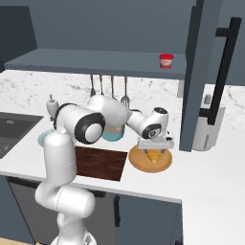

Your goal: From the different types of pastries on the counter, select a croissant and place it on the cutting board. Then retrieve a jar of jam from the cabinet and place it alongside the croissant on the cutting board.

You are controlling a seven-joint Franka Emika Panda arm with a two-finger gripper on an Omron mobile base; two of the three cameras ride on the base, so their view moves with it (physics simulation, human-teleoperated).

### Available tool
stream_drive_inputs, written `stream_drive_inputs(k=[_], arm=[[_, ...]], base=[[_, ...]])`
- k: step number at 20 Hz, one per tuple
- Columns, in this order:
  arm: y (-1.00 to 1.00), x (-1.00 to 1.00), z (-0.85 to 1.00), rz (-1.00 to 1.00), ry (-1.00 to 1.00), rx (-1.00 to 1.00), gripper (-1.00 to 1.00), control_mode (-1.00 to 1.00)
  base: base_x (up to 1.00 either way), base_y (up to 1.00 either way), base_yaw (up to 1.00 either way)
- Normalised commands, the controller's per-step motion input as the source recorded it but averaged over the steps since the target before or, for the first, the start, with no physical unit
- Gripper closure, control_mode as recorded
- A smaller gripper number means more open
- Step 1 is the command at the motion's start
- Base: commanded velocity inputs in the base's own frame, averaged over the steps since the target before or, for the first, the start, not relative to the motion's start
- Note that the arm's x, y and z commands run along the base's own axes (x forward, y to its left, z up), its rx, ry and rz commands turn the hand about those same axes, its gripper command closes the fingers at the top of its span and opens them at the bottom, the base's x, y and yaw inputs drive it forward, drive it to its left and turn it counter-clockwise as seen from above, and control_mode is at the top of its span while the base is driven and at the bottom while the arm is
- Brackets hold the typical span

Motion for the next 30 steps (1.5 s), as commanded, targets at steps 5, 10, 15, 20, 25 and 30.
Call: stream_drive_inputs(k=[5,10,15,20,25,30], arm=[[0.08,-0.32,-0.13,0.00,0.00,0.00,-1.00,-1.00],[0.30,-0.25,-0.22,0.00,0.00,-0.01,-1.00,-1.00],[0.50,-0.03,-0.23,0.00,0.00,-0.03,1.00,-1.00],[0.02,-0.21,0.04,0.03,-0.06,0.01,1.00,-1.00],[0.01,-0.50,0.78,-0.01,-0.05,0.01,1.00,-1.00],[0.39,-0.70,0.83,-0.01,-0.04,0.00,1.00,-1.00]], base=[[0.00,0.00,0.00],[0.00,0.00,0.00],[0.00,0.00,0.00],[0.00,0.00,0.00],[0.00,0.00,0.00],[0.00,0.00,0.00]])
